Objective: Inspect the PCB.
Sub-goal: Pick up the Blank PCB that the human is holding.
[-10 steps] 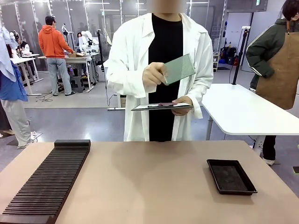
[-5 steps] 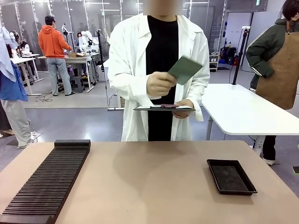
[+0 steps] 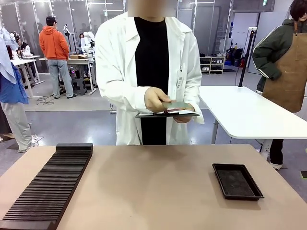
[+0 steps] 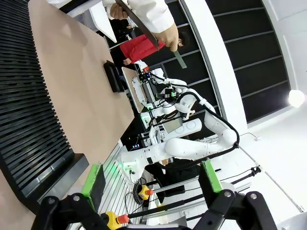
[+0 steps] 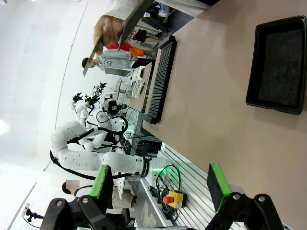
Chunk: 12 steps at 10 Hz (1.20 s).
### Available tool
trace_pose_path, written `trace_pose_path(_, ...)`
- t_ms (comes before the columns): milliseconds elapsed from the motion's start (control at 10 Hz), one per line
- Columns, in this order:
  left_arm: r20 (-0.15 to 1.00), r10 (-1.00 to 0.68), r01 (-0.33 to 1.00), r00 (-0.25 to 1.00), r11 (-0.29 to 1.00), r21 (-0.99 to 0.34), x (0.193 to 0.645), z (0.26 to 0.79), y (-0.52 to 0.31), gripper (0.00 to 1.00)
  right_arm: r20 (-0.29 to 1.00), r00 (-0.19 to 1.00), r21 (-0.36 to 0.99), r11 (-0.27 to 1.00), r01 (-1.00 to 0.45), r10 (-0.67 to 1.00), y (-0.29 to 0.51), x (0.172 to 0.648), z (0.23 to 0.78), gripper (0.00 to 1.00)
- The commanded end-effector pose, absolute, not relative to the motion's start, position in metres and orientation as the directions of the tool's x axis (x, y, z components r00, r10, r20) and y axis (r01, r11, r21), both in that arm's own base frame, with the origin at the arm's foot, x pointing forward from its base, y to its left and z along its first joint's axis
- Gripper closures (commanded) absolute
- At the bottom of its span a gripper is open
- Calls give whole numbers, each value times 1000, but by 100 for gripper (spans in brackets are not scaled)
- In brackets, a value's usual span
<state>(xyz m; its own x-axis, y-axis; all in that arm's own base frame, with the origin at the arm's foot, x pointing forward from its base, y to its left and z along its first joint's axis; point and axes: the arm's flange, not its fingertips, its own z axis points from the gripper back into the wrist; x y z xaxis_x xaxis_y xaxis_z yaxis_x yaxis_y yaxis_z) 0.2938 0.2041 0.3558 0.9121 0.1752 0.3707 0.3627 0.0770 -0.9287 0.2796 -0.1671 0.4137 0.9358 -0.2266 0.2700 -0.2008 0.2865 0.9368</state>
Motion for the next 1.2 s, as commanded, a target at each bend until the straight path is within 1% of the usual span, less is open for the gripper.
trace_pose_path(0,354,174,345,919,83,-935,292,361,205,0,283,931,936,277,-216,-231,-167,279,415,0)
trace_pose_path(200,354,174,345,919,83,-935,292,361,205,0,270,936,937,287,-201,-227,-167,280,414,0)
trace_pose_path(300,354,174,345,919,83,-935,292,361,205,0,225,950,955,244,-171,-217,-160,282,421,0)
trace_pose_path(500,354,174,345,919,83,-935,292,361,205,0,98,948,982,181,-44,-302,-143,290,442,0)
trace_pose_path(700,354,174,345,919,83,-935,292,361,205,0,-46,962,988,129,83,-268,-109,304,469,0)
trace_pose_path(800,354,174,345,919,83,-935,292,361,205,0,-105,957,981,129,144,-271,-92,314,478,0)
trace_pose_path(1100,354,174,345,919,83,-935,292,361,205,0,-237,944,961,85,262,-228,-33,348,499,0)
